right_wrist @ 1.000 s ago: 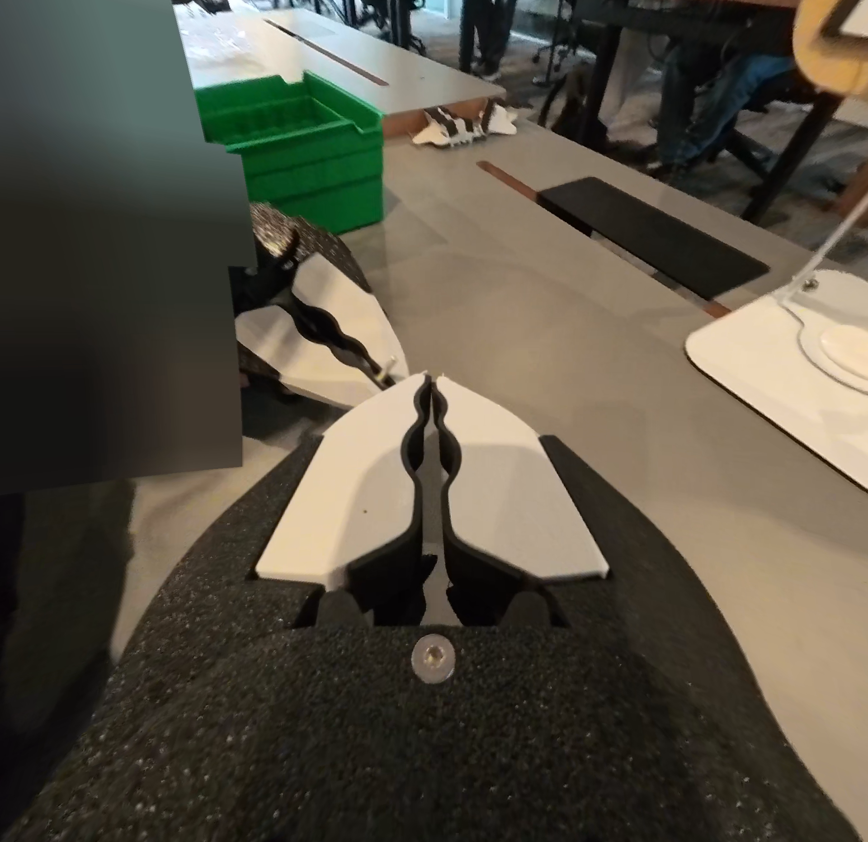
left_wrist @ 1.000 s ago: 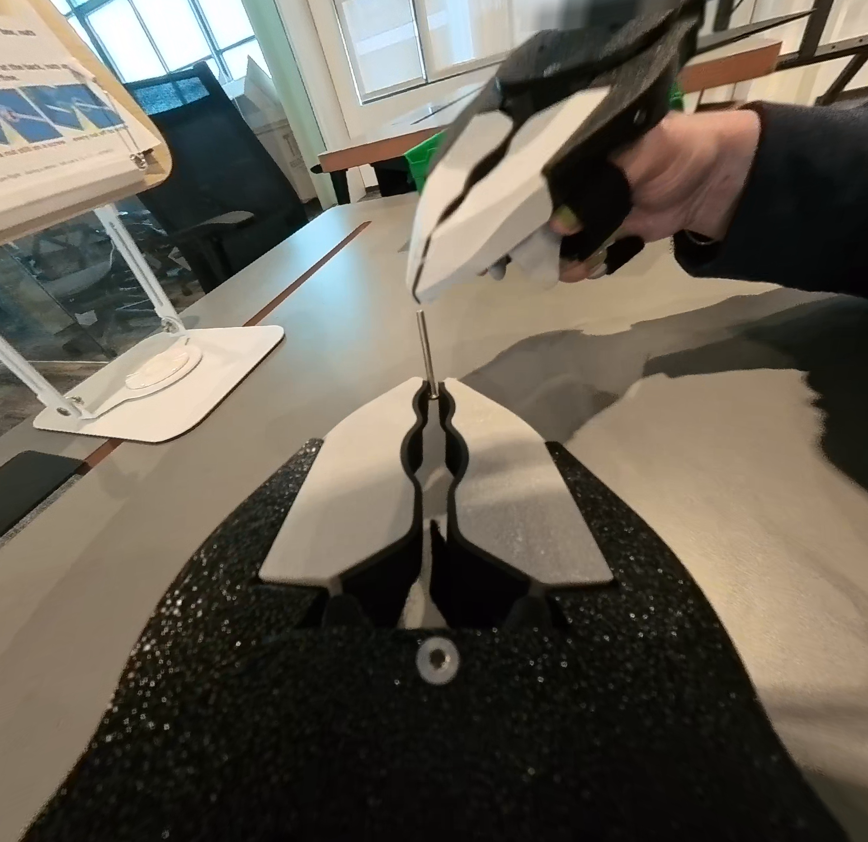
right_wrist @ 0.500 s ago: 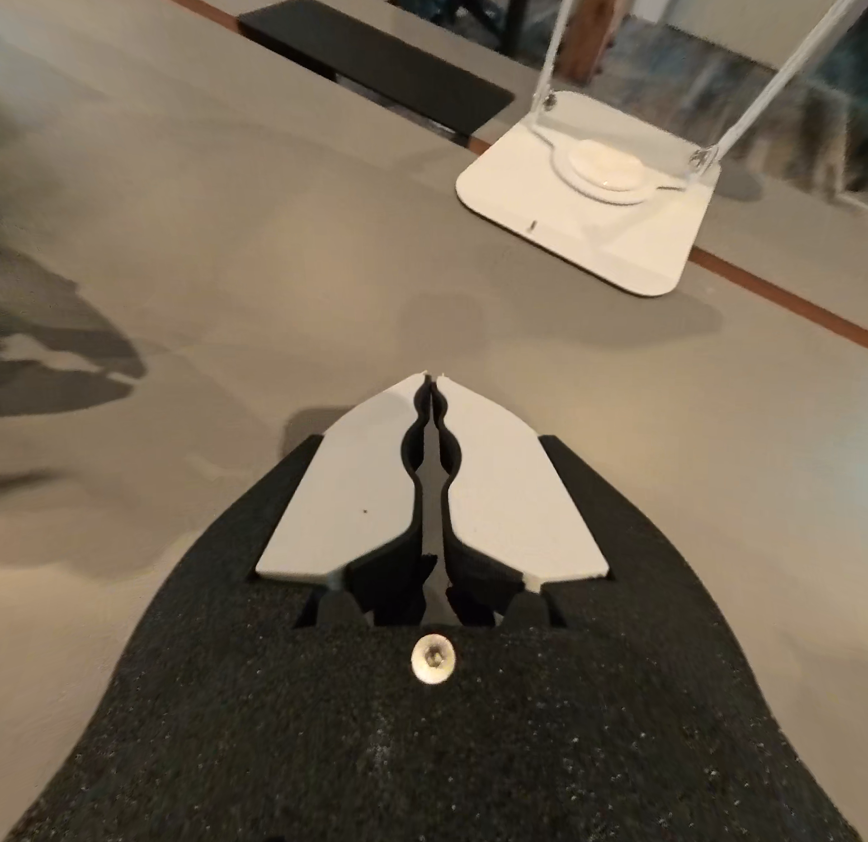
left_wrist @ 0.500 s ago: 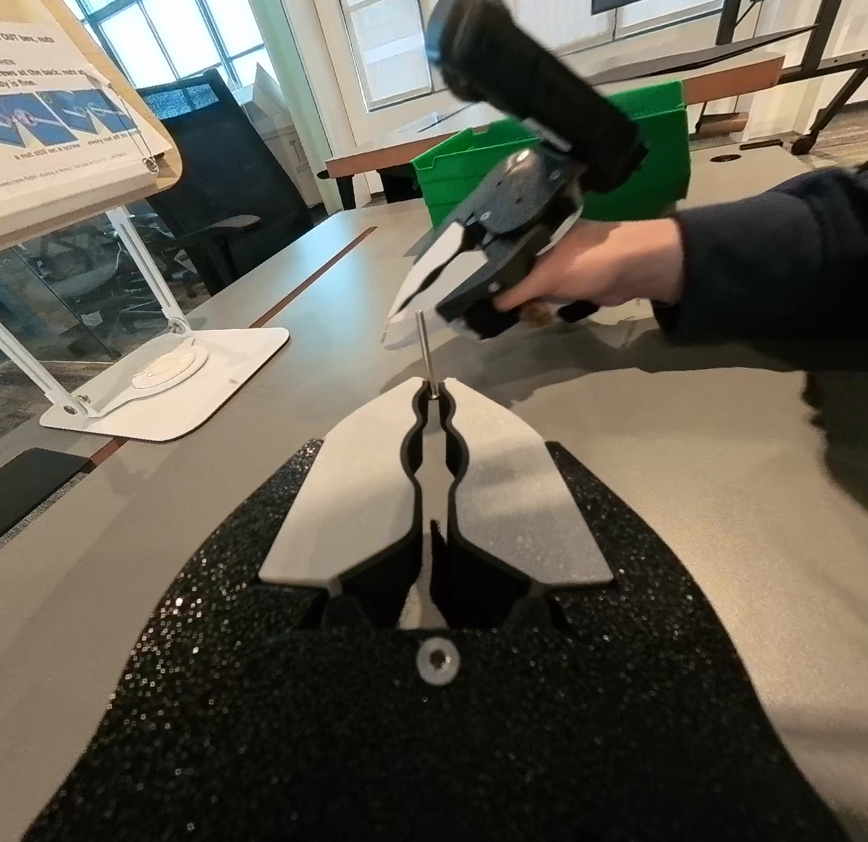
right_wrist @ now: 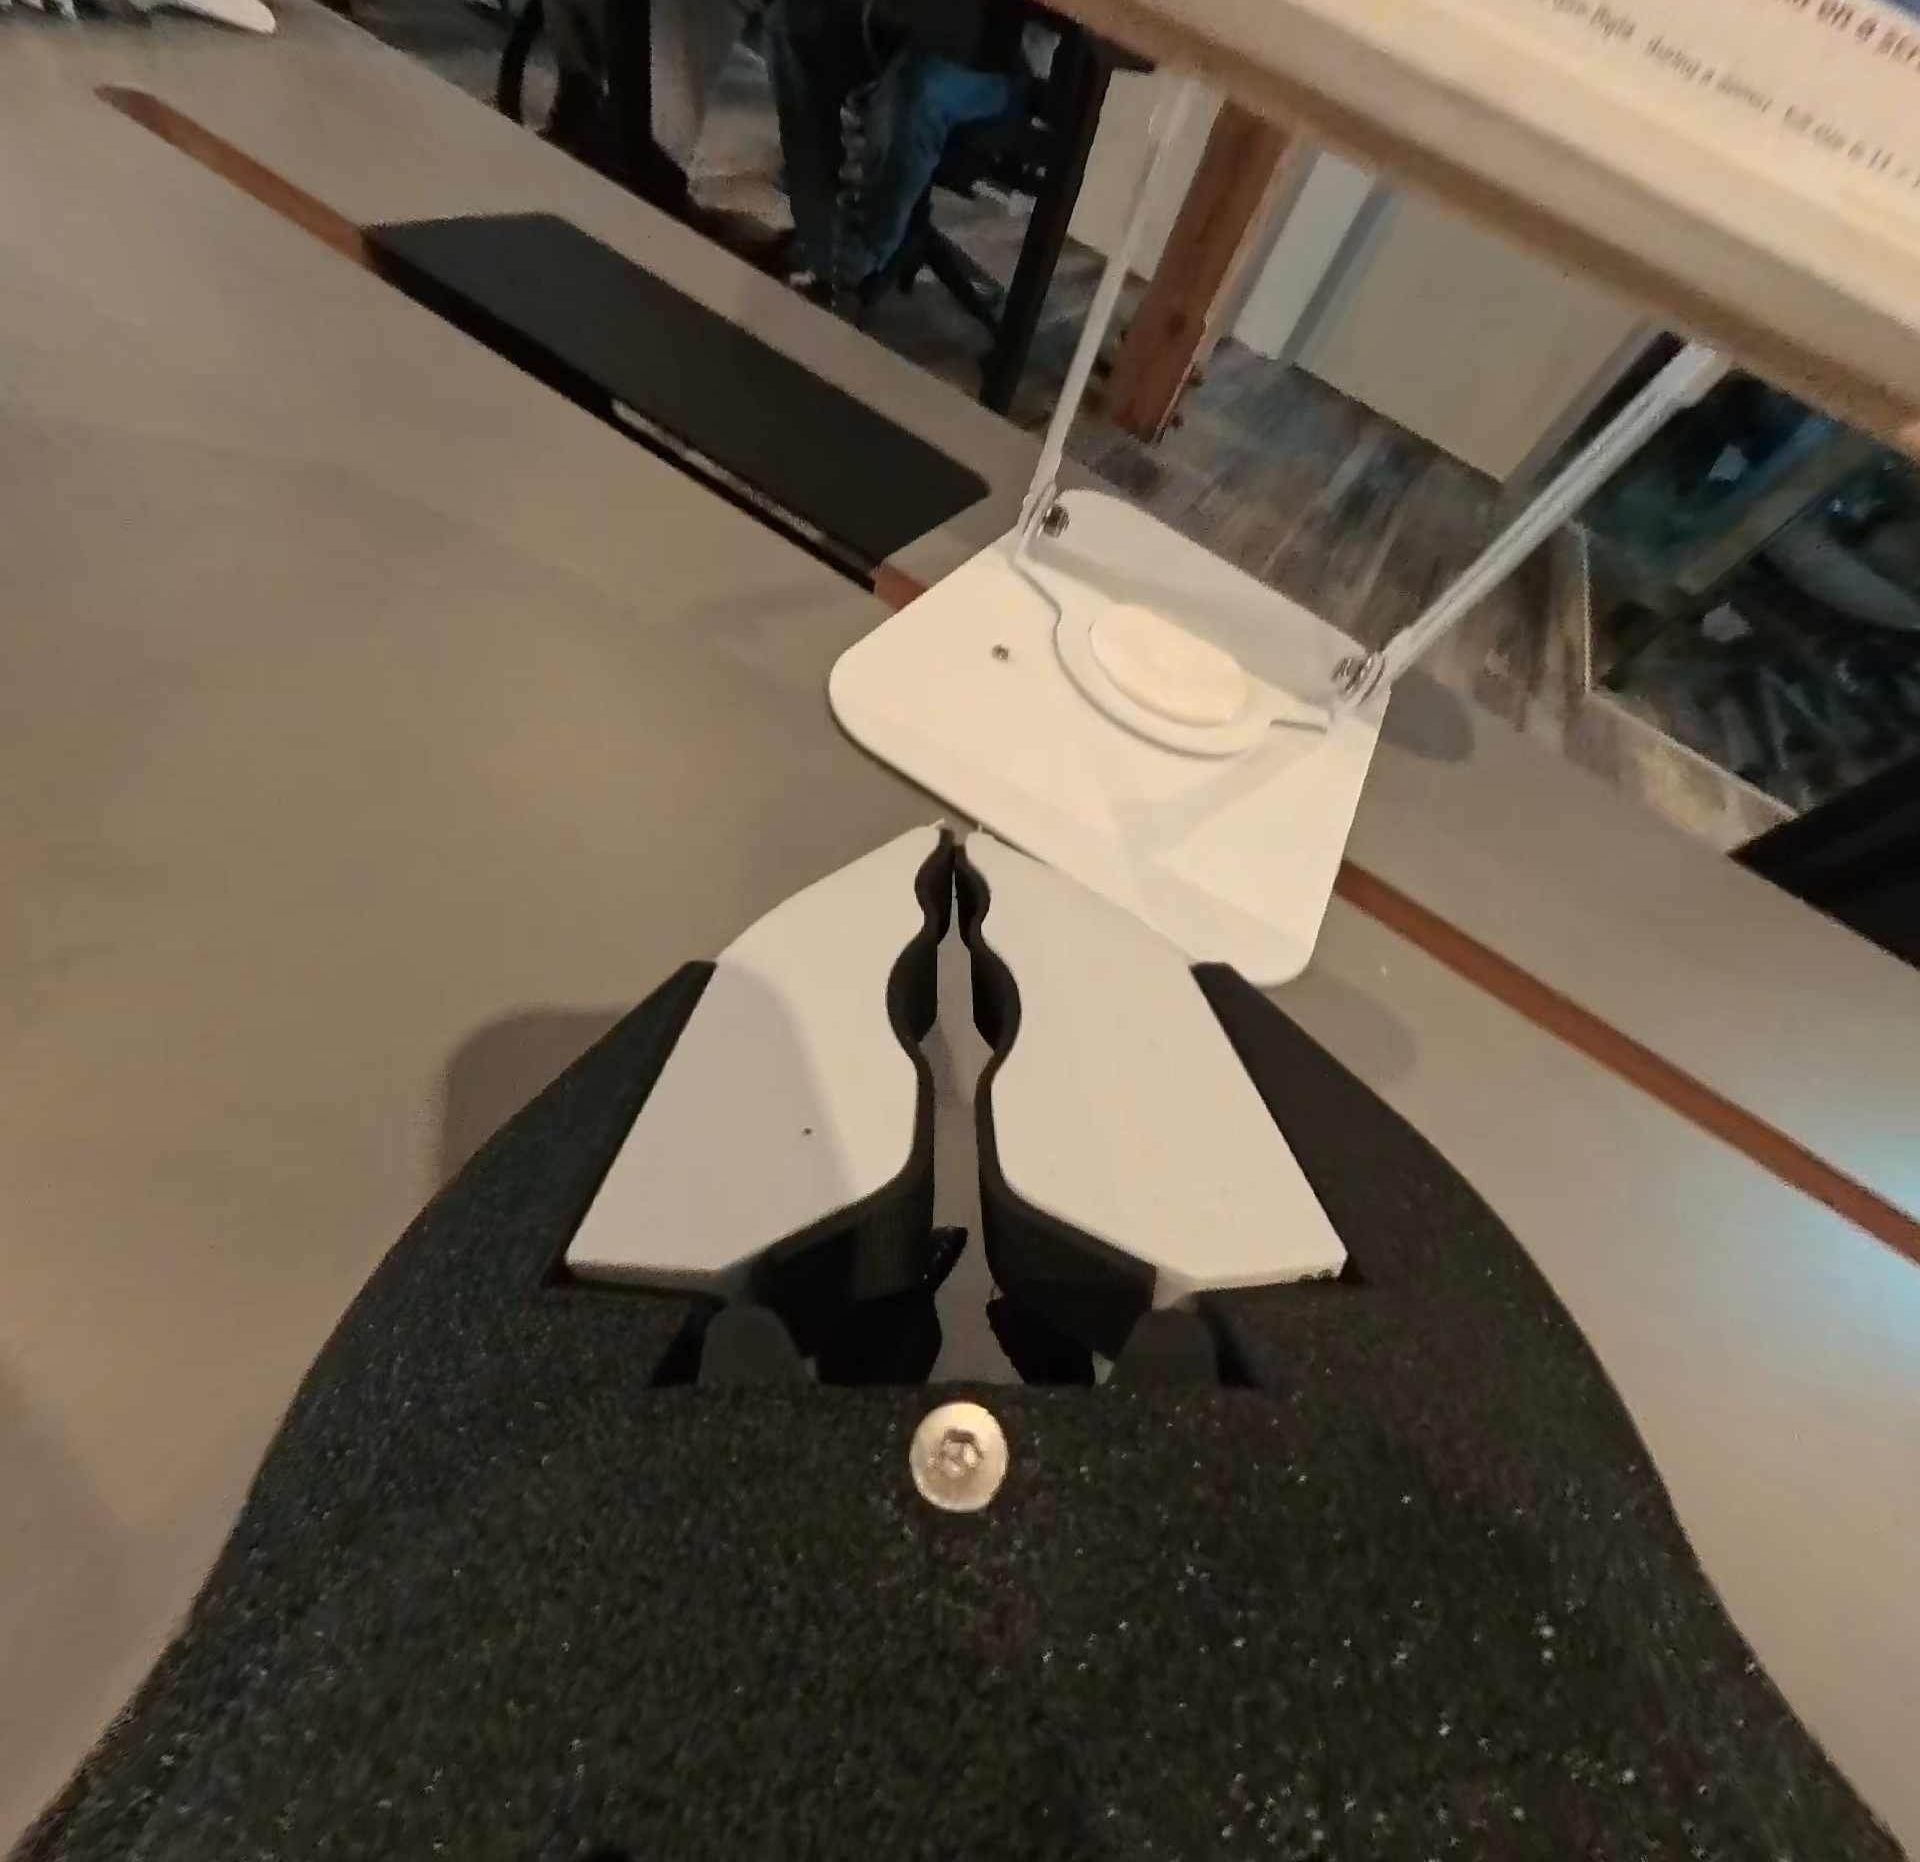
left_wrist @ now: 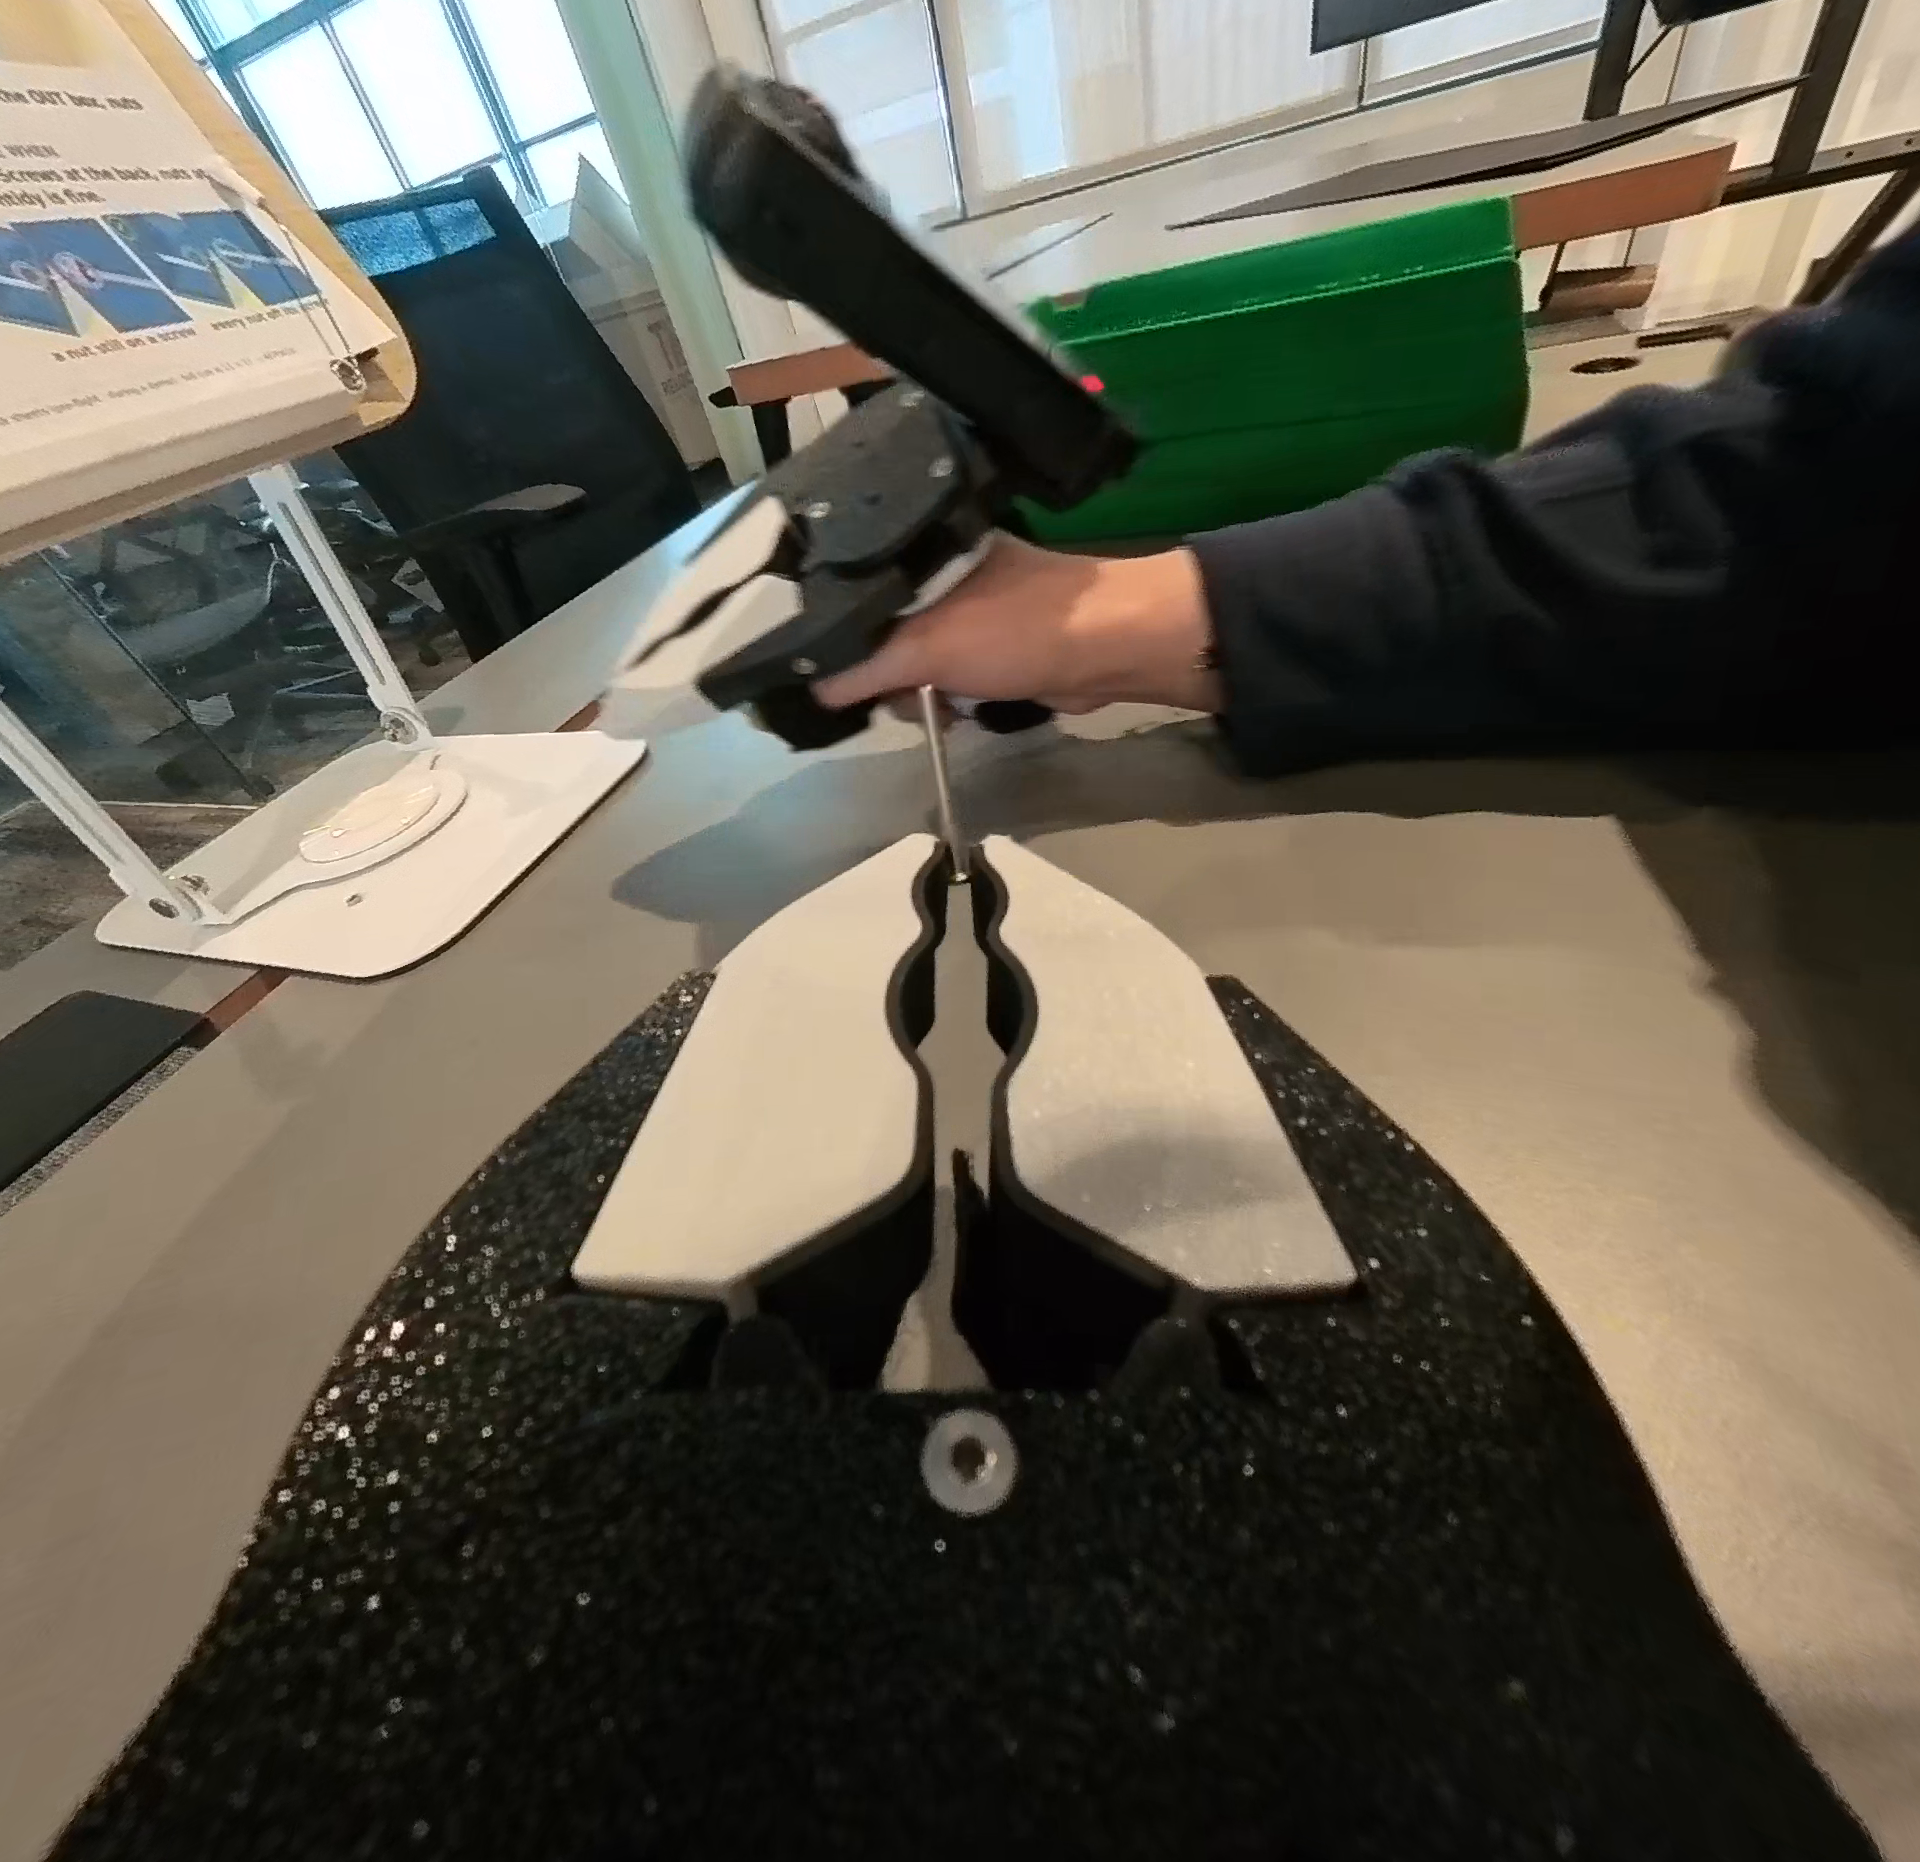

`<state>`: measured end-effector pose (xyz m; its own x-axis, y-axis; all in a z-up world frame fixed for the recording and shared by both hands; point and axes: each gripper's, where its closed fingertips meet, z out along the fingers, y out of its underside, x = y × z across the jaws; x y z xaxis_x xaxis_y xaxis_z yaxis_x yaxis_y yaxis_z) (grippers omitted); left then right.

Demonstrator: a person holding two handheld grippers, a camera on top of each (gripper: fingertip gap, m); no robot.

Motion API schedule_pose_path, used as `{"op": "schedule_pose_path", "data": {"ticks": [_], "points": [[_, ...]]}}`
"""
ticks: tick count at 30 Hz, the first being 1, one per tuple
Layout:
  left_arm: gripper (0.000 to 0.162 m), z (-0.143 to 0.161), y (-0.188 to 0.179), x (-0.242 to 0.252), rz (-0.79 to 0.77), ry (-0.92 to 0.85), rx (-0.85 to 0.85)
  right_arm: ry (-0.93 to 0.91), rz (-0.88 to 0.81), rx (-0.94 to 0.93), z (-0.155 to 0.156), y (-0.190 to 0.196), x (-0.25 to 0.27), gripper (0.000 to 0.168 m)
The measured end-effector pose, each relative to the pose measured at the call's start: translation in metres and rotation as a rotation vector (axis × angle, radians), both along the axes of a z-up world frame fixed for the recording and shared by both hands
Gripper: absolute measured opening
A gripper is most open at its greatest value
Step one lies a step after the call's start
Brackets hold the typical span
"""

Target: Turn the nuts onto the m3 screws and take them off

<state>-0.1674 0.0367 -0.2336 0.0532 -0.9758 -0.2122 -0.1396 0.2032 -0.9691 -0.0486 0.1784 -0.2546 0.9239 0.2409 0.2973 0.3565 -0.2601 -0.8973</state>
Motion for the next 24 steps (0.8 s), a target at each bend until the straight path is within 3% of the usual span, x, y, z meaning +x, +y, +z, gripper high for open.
{"op": "schedule_pose_path", "data": {"ticks": [6,12,24], "points": [[0.003,0.002,0.002,-0.001,0.008,-0.012,-0.007,-0.023,0.089,-0.035,-0.001,0.063,-0.006,0.003],[0.003,0.001,0.001,-0.001,0.007,-0.01,-0.005,-0.018,0.107,-0.182,-0.029,0.115,-0.009,0.01],[0.003,0.001,0.002,-0.001,0.007,-0.011,-0.011,0.052,0.103,-0.323,-0.044,0.143,-0.003,0.012]]}}
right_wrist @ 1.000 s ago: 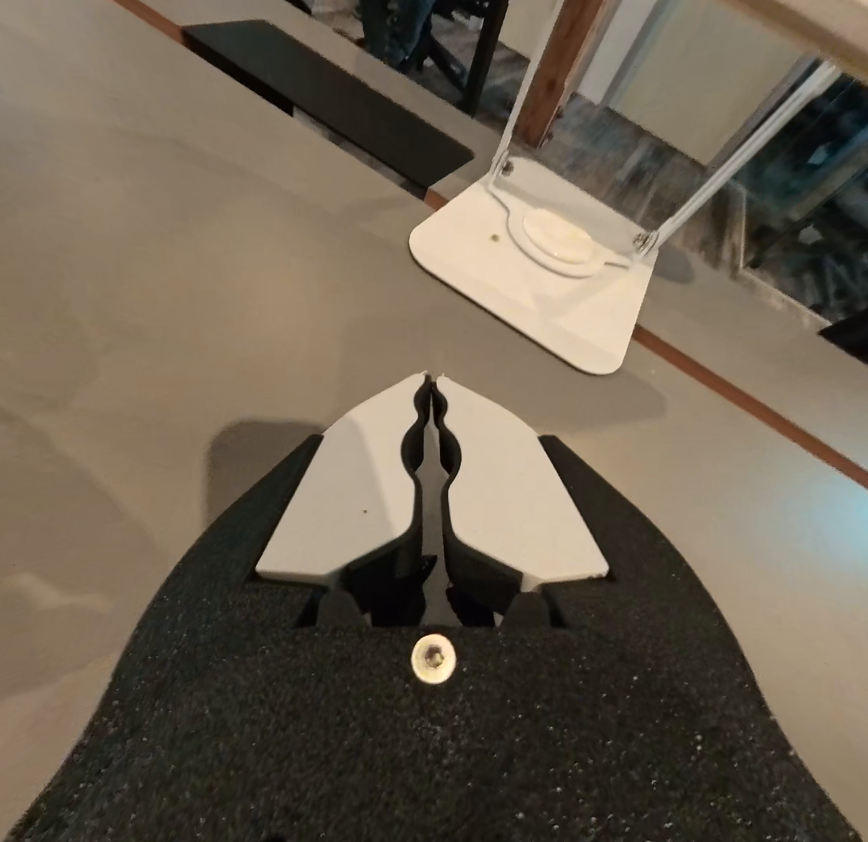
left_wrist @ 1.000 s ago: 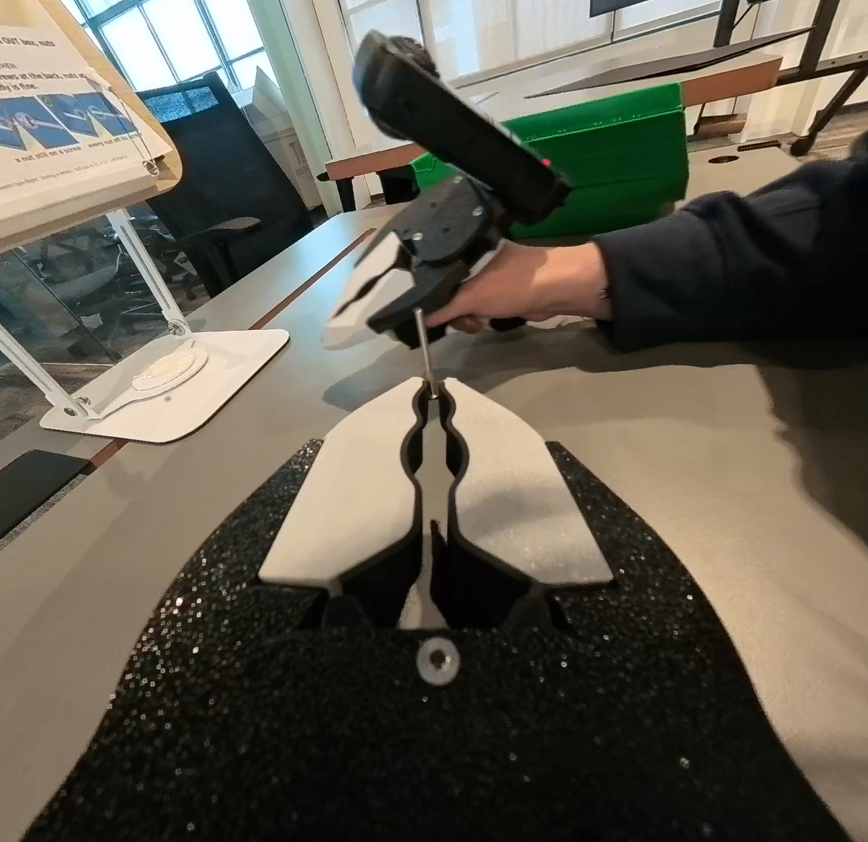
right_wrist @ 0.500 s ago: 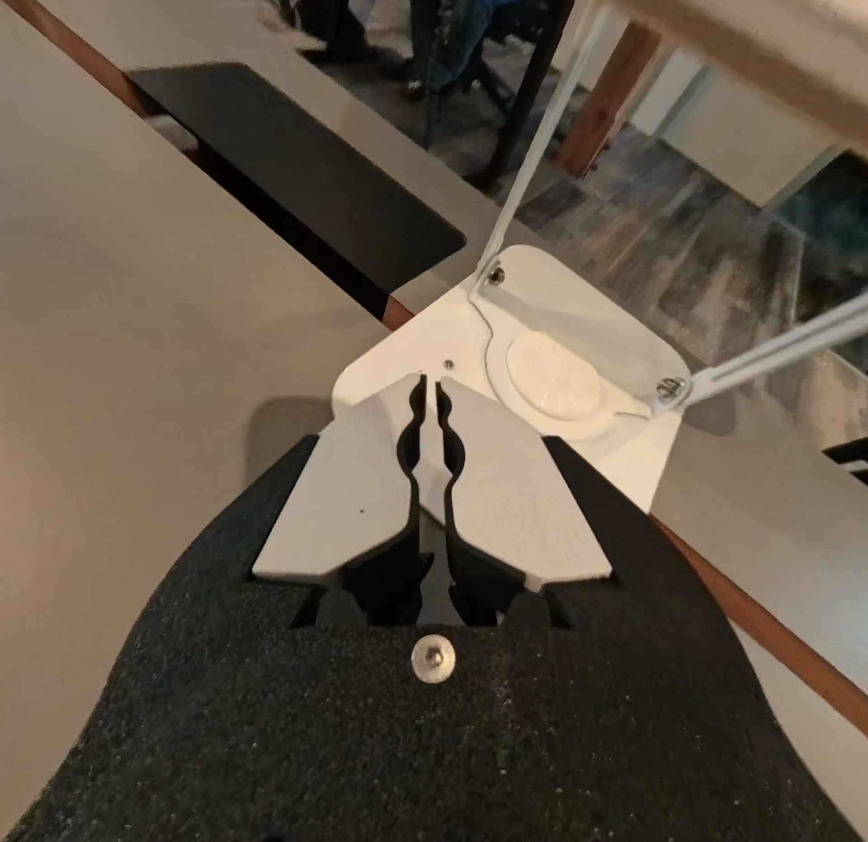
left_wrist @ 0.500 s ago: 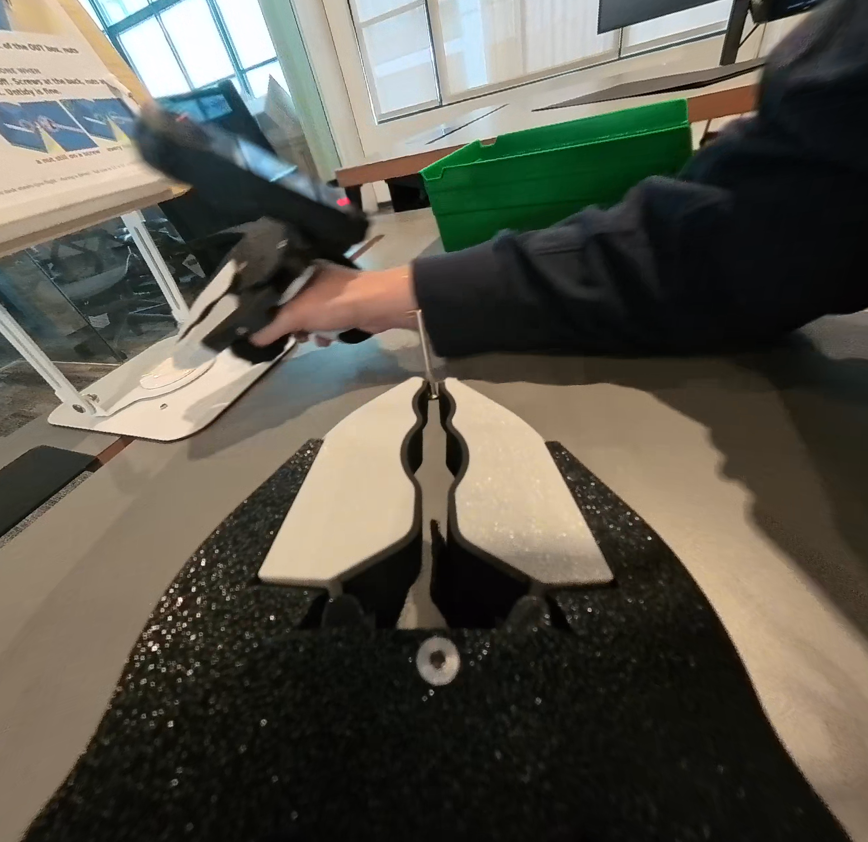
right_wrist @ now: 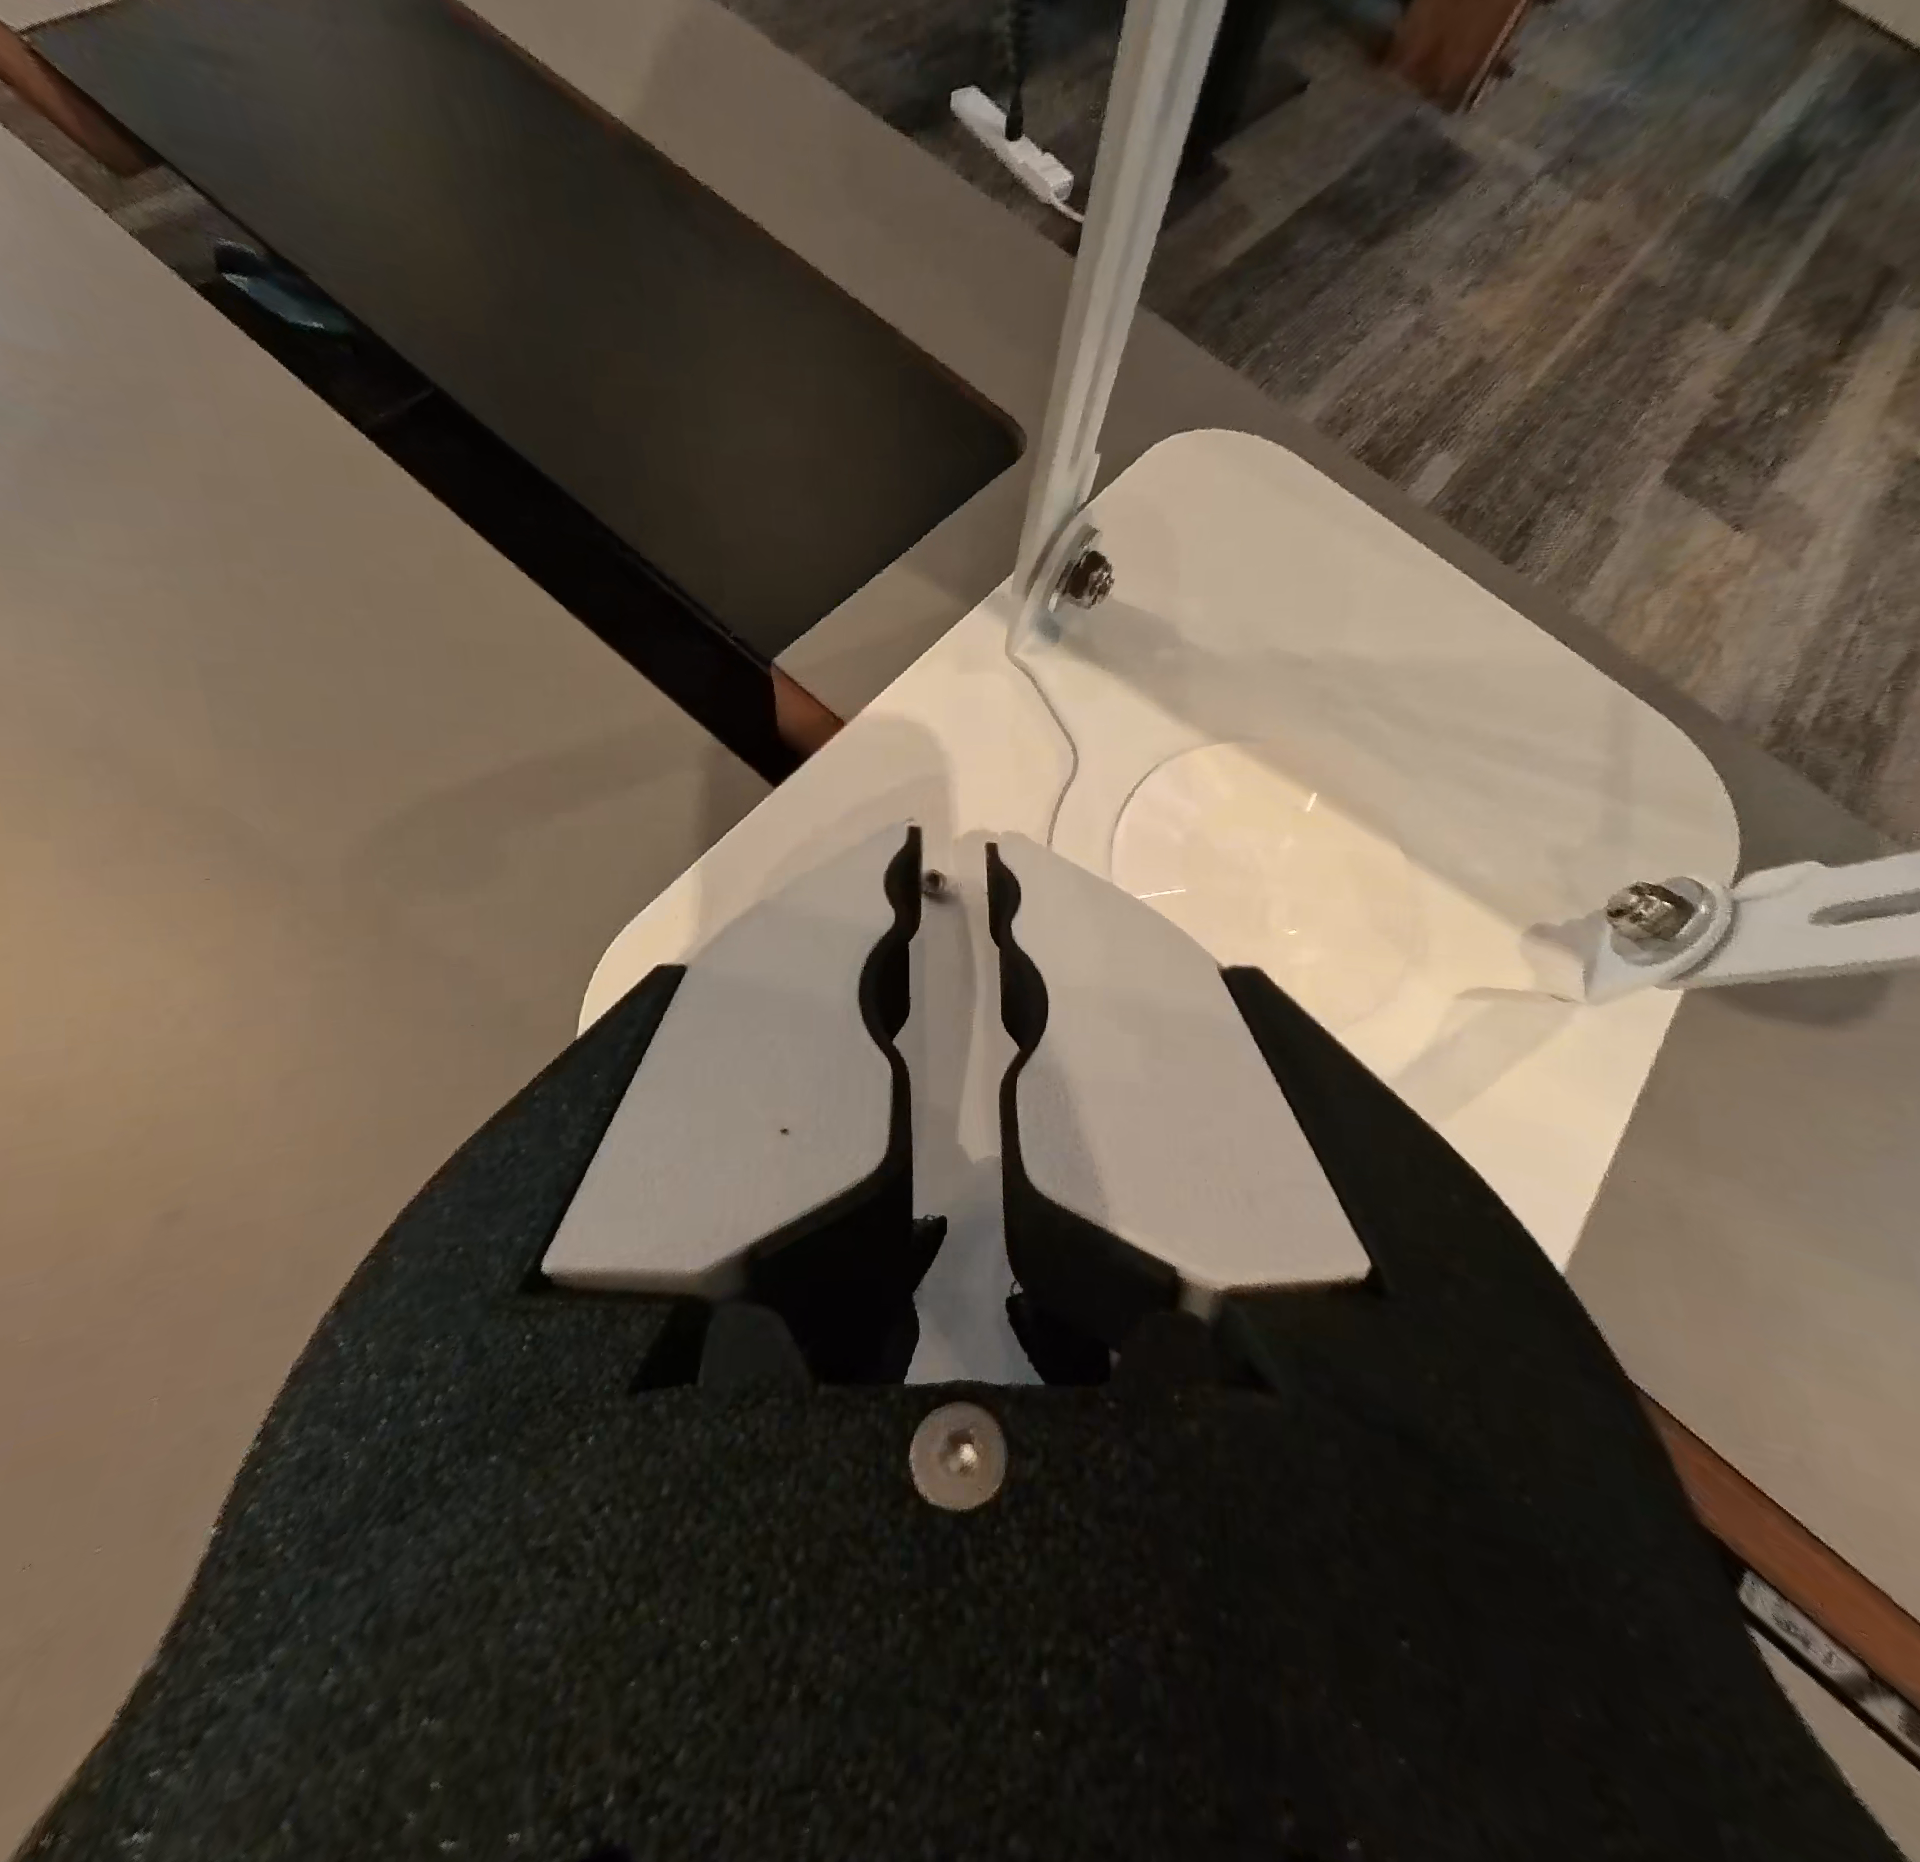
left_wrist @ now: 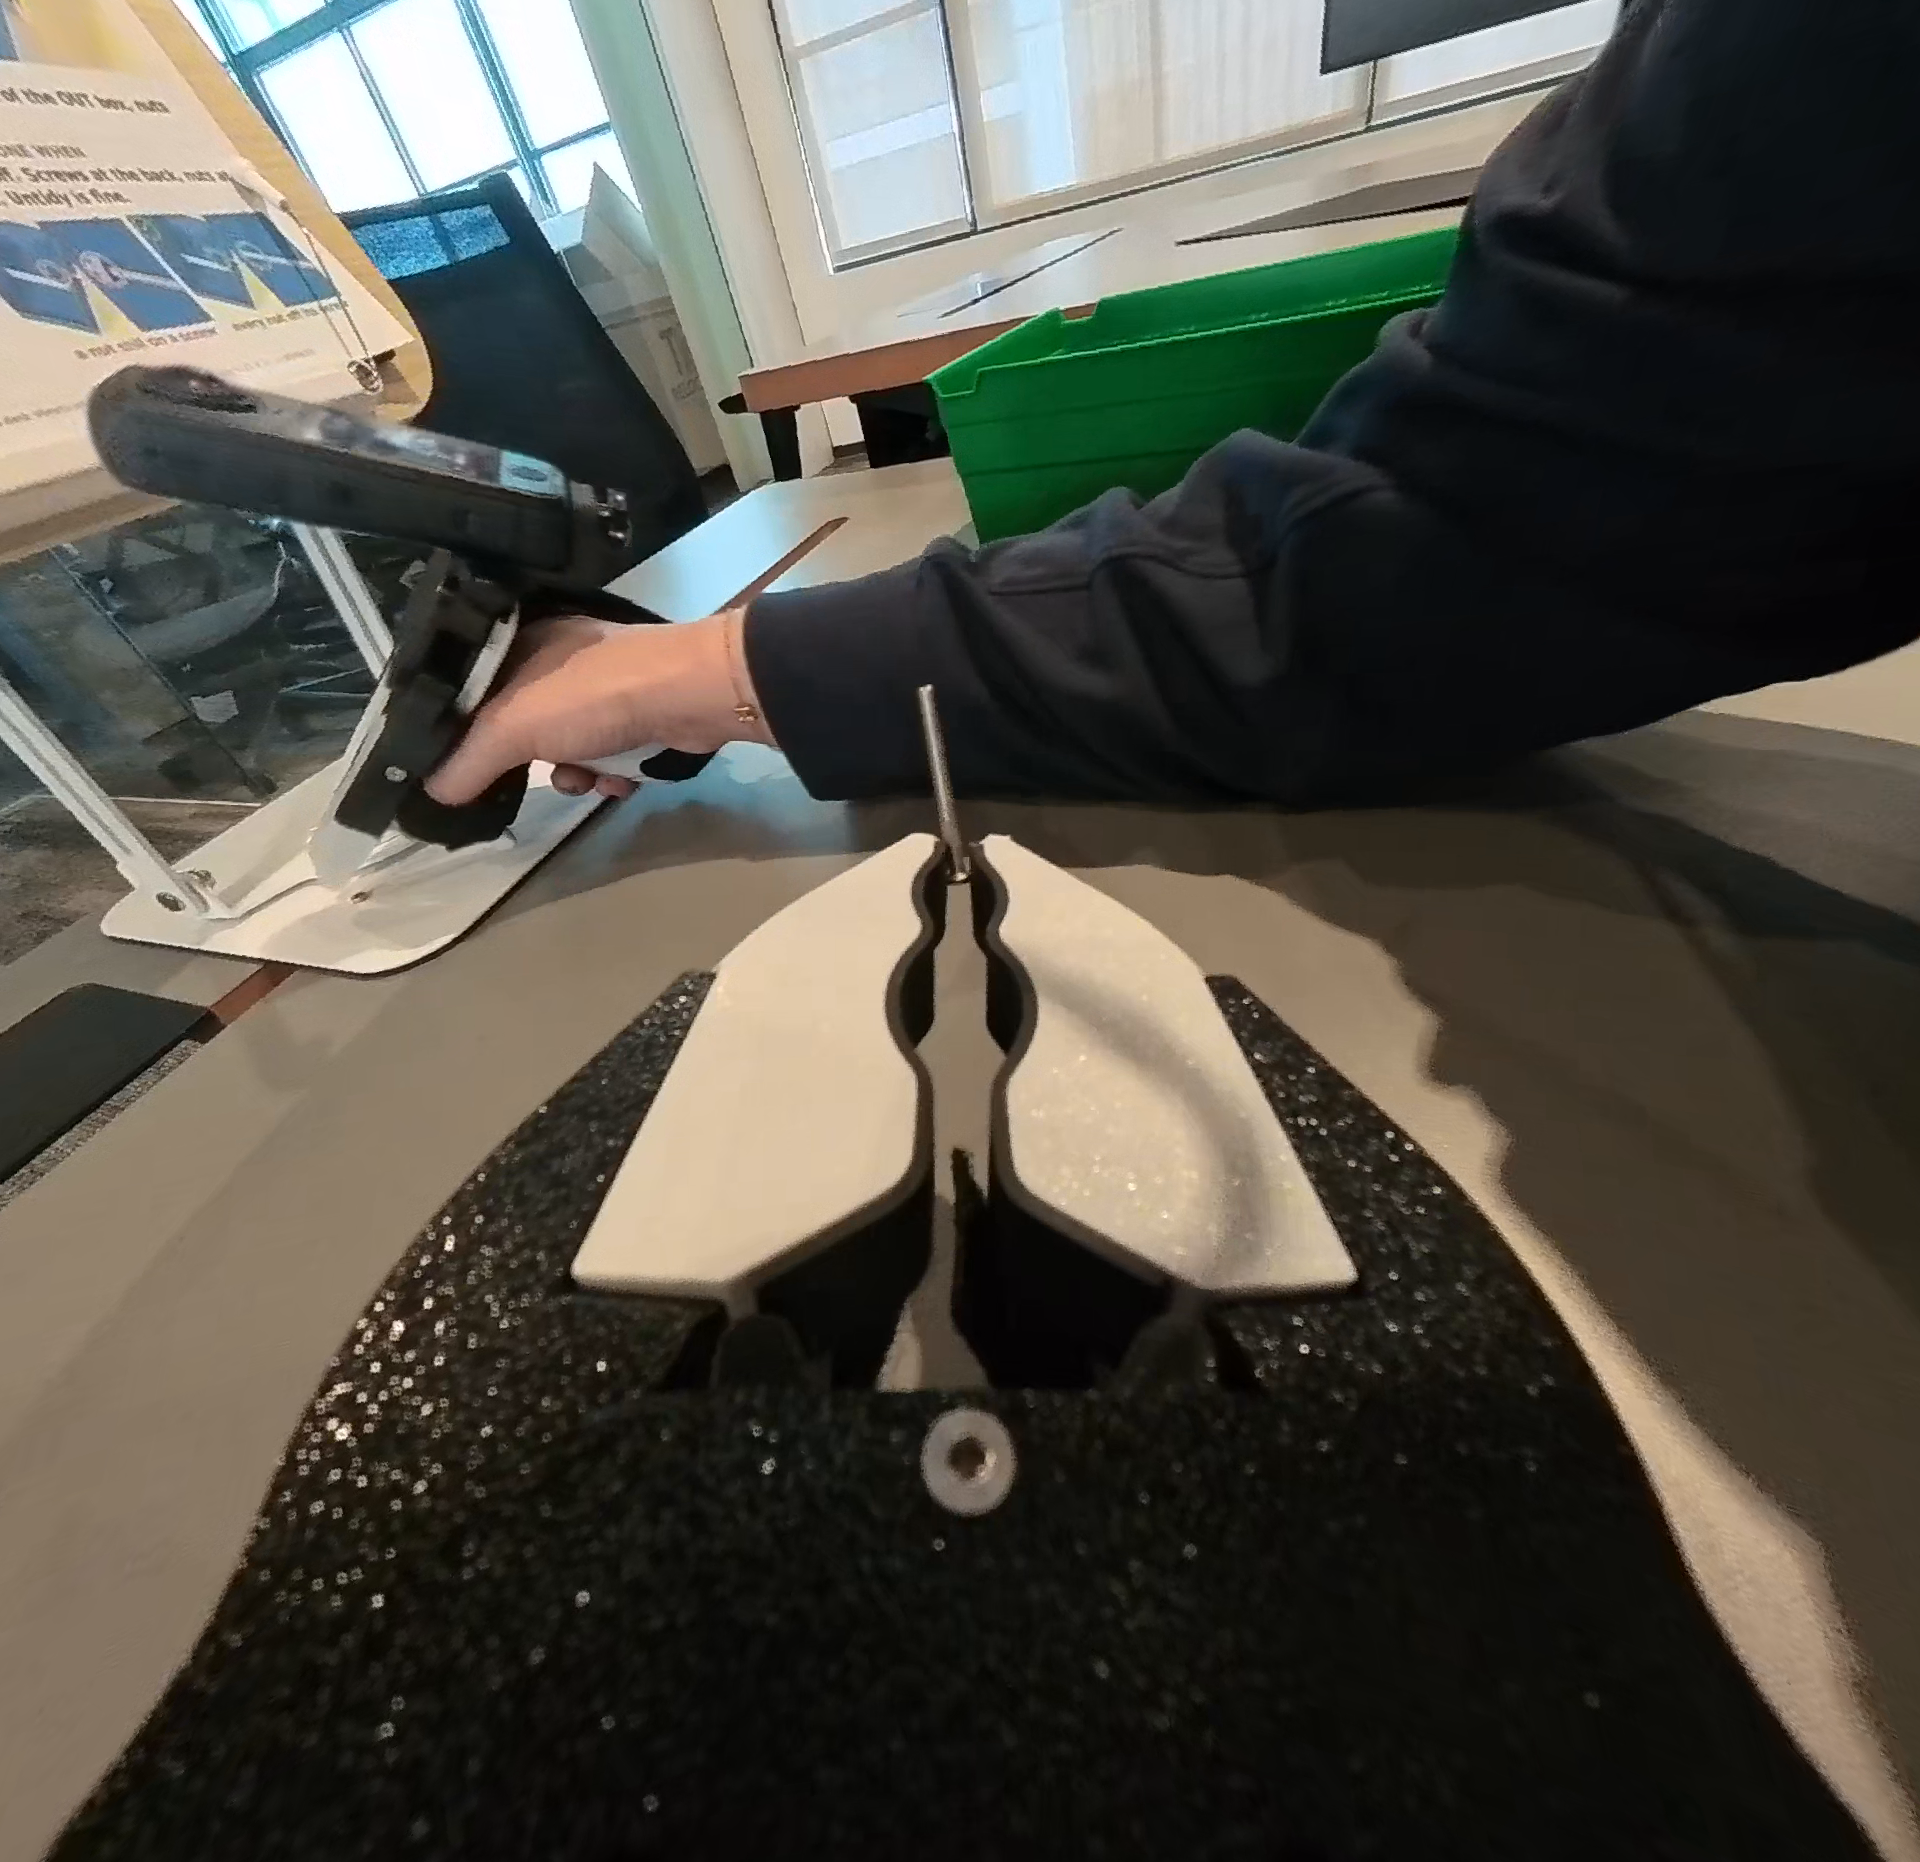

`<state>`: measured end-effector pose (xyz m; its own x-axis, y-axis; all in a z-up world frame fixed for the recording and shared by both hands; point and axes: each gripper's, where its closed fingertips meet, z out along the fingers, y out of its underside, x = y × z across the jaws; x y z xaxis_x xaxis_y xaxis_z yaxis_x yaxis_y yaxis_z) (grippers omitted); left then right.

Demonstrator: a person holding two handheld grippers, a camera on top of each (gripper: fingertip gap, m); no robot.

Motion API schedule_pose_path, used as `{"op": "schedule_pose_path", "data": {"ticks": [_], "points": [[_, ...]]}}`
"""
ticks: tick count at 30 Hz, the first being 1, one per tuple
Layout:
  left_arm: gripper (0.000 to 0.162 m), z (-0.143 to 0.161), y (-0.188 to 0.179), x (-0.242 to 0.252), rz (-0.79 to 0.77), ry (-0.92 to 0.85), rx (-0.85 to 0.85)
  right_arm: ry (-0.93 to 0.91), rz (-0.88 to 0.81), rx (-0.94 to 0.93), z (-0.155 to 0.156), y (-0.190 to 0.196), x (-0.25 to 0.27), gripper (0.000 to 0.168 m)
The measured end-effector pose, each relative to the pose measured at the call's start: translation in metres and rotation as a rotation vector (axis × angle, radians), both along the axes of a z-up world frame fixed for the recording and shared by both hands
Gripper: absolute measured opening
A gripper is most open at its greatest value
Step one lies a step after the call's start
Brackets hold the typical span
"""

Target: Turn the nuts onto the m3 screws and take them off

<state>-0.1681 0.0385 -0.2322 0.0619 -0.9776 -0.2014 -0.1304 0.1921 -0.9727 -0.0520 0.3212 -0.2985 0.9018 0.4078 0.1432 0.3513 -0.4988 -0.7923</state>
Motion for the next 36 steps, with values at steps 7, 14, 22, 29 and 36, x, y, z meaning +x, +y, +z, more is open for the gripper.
{"op": "schedule_pose_path", "data": {"ticks": [7,14,22,29,36], "points": [[0.003,0.0,0.0,0.0,-0.001,0.0,0.0,-0.056,-0.015,-0.042,-0.009,0.001,0.001,0.01],[0.003,0.0,0.0,0.0,-0.001,0.0,0.002,-0.078,-0.006,-0.039,-0.009,-0.001,0.001,0.0],[0.003,0.0,0.0,0.0,-0.002,0.002,0.005,-0.049,0.076,-0.011,-0.001,-0.012,-0.004,0.0],[0.003,-0.001,-0.001,0.0,-0.004,0.006,0.009,-0.112,0.105,-0.041,-0.01,-0.011,-0.007,0.0],[0.003,0.0,-0.001,0.0,-0.004,0.004,0.008,-0.111,0.224,-0.087,-0.01,-0.029,-0.022,0.0]]}}
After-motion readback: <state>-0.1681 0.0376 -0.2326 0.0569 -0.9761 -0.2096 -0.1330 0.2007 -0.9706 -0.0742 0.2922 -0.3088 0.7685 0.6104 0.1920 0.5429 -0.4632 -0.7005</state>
